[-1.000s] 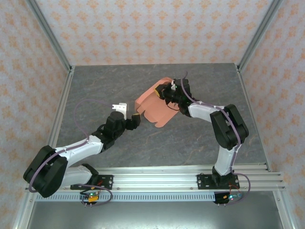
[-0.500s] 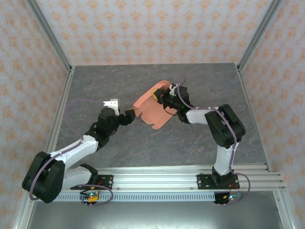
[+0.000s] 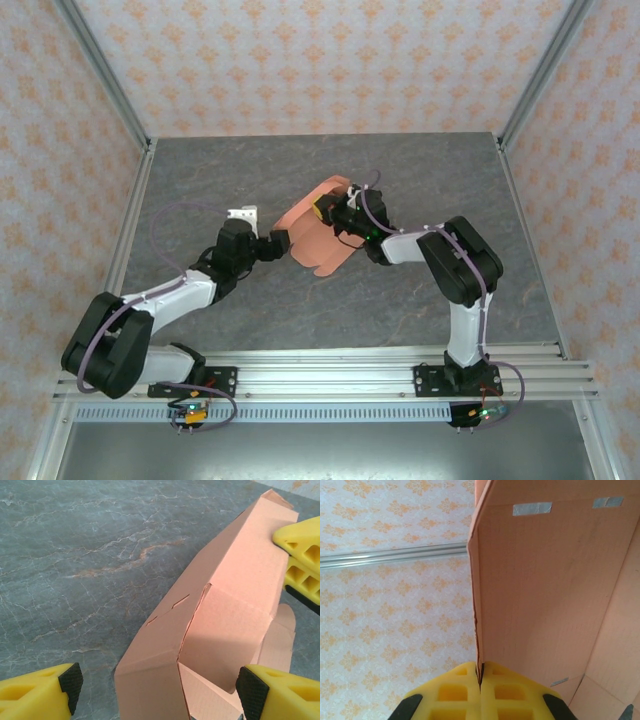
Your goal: Fold the paper box
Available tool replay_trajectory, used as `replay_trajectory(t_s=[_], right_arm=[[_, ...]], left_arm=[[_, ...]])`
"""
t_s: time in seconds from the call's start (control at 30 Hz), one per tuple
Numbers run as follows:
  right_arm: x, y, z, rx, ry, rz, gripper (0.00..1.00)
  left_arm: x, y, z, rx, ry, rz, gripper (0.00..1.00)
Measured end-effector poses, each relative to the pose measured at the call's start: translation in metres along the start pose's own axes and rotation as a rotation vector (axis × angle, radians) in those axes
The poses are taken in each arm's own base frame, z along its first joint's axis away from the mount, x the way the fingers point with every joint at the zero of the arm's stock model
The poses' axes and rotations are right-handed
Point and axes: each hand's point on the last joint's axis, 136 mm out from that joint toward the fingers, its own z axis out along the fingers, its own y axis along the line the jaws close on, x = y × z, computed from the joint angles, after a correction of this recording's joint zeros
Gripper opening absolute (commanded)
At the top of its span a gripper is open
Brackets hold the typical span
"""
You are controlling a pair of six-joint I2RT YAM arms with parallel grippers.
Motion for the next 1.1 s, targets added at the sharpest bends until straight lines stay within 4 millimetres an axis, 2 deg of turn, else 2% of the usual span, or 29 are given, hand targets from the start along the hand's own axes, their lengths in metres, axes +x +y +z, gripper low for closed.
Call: replay_trajectory(t_s=[0.2, 0.37, 0.63, 0.8, 0.97, 1.1], right_arm=[[0.008, -0.002, 0.002, 0.004, 0.002, 0.031, 0.04], [0.004, 0.001, 0.002, -0.011, -0.025, 0.106, 0.02], [-0.009, 0.018, 0.002, -0.080, -0.087, 0.253, 0.00], [-0.027, 0.026, -0.005, -0.097, -0.155, 0.304, 0.00], [-0.050, 0.056, -0.024, -0.159, -0.240, 0.349, 0.00], [-0.063, 0.079, -0.040, -0.217, -0.280, 0.375, 0.00]], left_arm=[[0.004, 0.005, 0.015, -0.050, 0.058, -0.006, 0.84], [0.008, 0.005, 0.017, -0.047, 0.075, -0.006, 0.84], [0.001, 0.000, 0.002, -0.012, 0.023, -0.008, 0.84], [-0.004, -0.006, -0.011, 0.035, -0.015, -0.007, 0.84], [-0.004, -0.018, -0.024, 0.137, -0.083, -0.004, 0.80], [0.002, -0.021, -0.026, 0.173, -0.085, 0.005, 0.78]])
